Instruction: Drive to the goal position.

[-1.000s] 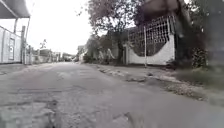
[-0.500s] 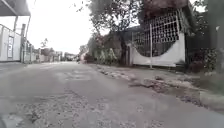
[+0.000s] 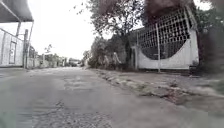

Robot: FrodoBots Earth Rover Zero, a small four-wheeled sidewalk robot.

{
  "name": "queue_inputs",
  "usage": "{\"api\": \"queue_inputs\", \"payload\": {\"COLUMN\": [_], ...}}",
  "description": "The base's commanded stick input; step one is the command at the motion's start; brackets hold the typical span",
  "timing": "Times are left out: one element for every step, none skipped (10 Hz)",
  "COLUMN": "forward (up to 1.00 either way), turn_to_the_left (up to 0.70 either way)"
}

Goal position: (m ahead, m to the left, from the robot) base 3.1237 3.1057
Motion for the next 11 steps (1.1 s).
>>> {"api": "queue_inputs", "payload": {"forward": [1.0,1.0,1.0,1.0,1.0,1.0,1.0,1.0,1.0,1.0,1.0], "turn_to_the_left": [0.0,0.0,0.0,0.0,0.0,0.02,0.04,0.13,0.4,0.4,0.4]}}
